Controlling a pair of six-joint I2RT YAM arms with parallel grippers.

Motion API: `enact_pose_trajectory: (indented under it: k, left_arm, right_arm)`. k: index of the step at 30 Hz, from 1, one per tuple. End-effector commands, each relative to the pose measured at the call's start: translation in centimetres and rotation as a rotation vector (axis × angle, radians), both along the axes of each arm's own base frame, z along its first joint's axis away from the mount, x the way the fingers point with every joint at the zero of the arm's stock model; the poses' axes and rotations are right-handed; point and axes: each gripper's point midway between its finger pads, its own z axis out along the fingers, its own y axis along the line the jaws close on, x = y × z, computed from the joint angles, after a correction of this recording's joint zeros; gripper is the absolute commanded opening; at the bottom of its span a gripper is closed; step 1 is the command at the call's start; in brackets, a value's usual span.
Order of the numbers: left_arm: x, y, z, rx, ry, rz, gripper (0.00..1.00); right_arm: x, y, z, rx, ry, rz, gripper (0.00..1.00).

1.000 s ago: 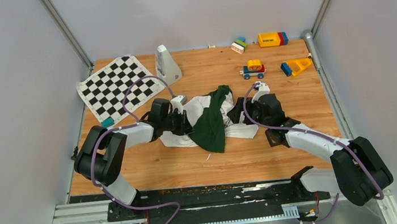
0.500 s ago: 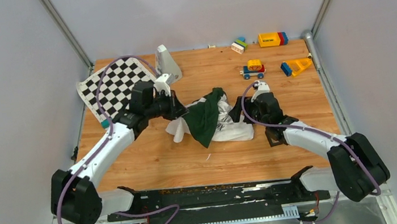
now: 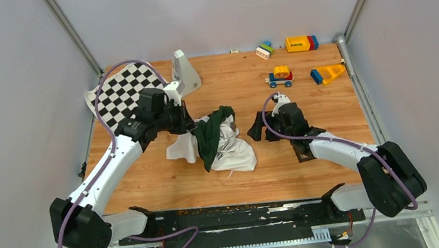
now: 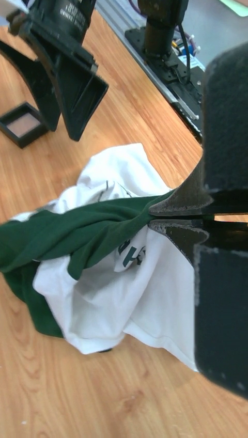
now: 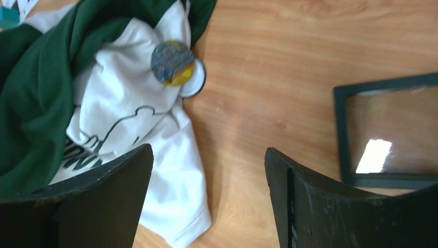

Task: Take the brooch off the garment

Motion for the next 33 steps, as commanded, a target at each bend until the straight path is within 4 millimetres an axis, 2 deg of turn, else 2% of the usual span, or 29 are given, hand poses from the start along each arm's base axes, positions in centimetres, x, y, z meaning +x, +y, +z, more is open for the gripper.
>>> enact_pose_trajectory:
  k: [1, 5, 10, 16, 17, 19, 20, 25, 27, 28, 29, 30, 31, 33]
  left_arm:
    - [-0.2, 2.0, -1.8, 0.091, 0.021, 0.055, 0.04]
    - [-0.3, 3.5, -2.4, 0.148, 0.020, 0.110, 0.07]
    - [-0.6, 4.1, -2.7, 0.169, 0.020, 0.135, 0.10]
    - [-1.0, 4.1, -3.1, 0.172, 0.037, 0.119, 0.24]
    - [-1.2, 4.1, -3.4, 0.174, 0.046, 0.114, 0.25]
    - [-1.5, 3.9, -4.1, 0.174, 0.067, 0.101, 0.26]
    - [-1.6, 3.9, -4.4, 0.173, 0.077, 0.098, 0.27]
    - [-2.1, 3.9, -5.0, 0.173, 0.099, 0.094, 0.37]
    - [-2.5, 3.8, -5.1, 0.163, 0.107, 0.088, 0.44]
    - [-2.7, 3.7, -5.2, 0.159, 0.116, 0.081, 0.47]
    - [-2.8, 3.8, -5.4, 0.161, 0.124, 0.080, 0.48]
    - [-3.0, 3.9, -5.5, 0.167, 0.134, 0.084, 0.49]
    - [-3.1, 4.0, -5.6, 0.170, 0.137, 0.085, 0.49]
    - [-3.2, 4.2, -5.5, 0.173, 0.131, 0.095, 0.48]
  right_arm:
    - [-2.5, 2.6, 0.8, 0.019, 0.063, 0.072, 0.78]
    - [-4.6, 2.6, -0.6, -0.066, 0.129, 0.053, 0.77]
    - [-6.4, 2.6, -2.6, -0.058, 0.196, 0.063, 0.64]
    - [-6.7, 3.3, -2.9, -0.060, 0.217, 0.099, 0.31]
    - [-6.7, 3.4, -2.7, -0.062, 0.213, 0.102, 0.23]
    - [-6.5, 3.2, -2.4, -0.068, 0.204, 0.096, 0.02]
    - [-6.4, 3.0, -2.1, -0.072, 0.197, 0.087, 0.00]
    - [-6.0, 2.2, -0.3, -0.078, 0.147, 0.044, 0.00]
    - [-6.0, 1.9, 0.4, -0.072, 0.131, 0.036, 0.00]
    - [-6.2, 1.9, 0.5, -0.069, 0.134, 0.041, 0.06]
    - [-6.4, 2.0, 0.4, -0.061, 0.140, 0.043, 0.19]
    - [-6.6, 2.0, 0.2, -0.056, 0.149, 0.048, 0.40]
    - [-6.8, 2.2, 0.0, -0.050, 0.159, 0.056, 0.52]
    - [-7.0, 2.6, -0.7, -0.047, 0.185, 0.069, 0.59]
